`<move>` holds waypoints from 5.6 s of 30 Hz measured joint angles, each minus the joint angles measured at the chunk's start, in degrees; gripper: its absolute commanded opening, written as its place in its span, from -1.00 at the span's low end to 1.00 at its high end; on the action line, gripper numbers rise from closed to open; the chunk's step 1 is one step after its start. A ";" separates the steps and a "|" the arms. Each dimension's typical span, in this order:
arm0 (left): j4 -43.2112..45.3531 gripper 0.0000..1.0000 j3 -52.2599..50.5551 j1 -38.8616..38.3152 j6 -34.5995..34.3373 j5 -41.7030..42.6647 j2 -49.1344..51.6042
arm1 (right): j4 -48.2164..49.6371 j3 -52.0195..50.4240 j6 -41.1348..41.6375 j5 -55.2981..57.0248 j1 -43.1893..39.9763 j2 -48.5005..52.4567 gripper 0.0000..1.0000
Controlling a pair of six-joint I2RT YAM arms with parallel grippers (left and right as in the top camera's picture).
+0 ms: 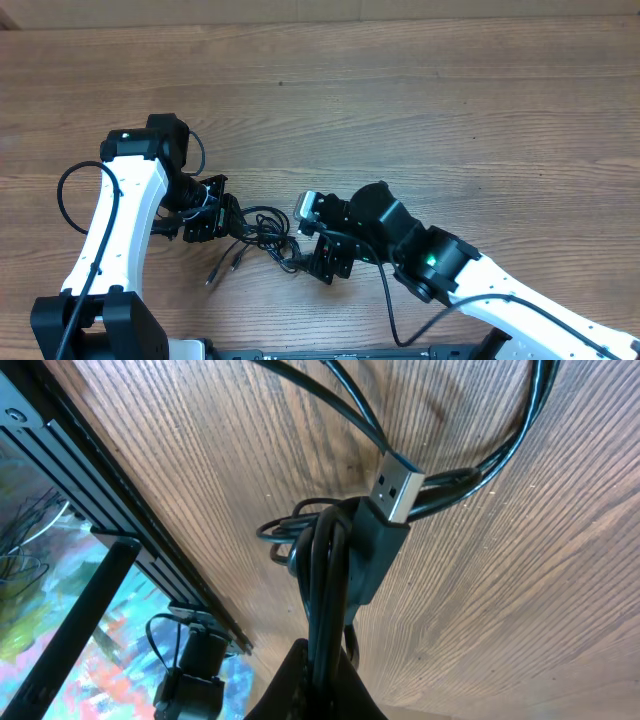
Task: Untangle cables
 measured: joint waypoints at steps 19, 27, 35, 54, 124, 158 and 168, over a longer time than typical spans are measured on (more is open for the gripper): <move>0.39 -0.91 0.00 0.00 0.00 0.00 0.00 | 8.26 0.00 -0.61 -1.09 0.02 10.73 0.52; 1.16 -0.92 0.00 0.00 0.02 -0.02 0.00 | 8.52 0.00 -0.74 -3.78 0.07 13.22 -0.15; 1.79 -0.91 0.00 0.00 0.02 0.00 0.00 | 8.63 0.00 -0.63 -4.83 0.28 13.25 -0.67; 2.19 -0.91 0.00 0.00 0.02 0.00 0.00 | 9.09 0.00 -0.72 -5.16 0.28 13.25 -0.14; -0.22 -0.92 0.00 -0.04 9.40 -2.36 0.00 | 0.79 0.02 28.85 1.95 -9.14 -2.19 0.93; 5.25 -0.92 0.00 -0.04 15.82 4.39 0.00 | -1.11 0.02 12.90 -9.94 -9.14 11.28 0.77; 5.25 -0.92 0.00 -0.04 8.04 4.57 0.00 | 1.92 0.02 7.69 -13.57 -9.14 11.28 0.65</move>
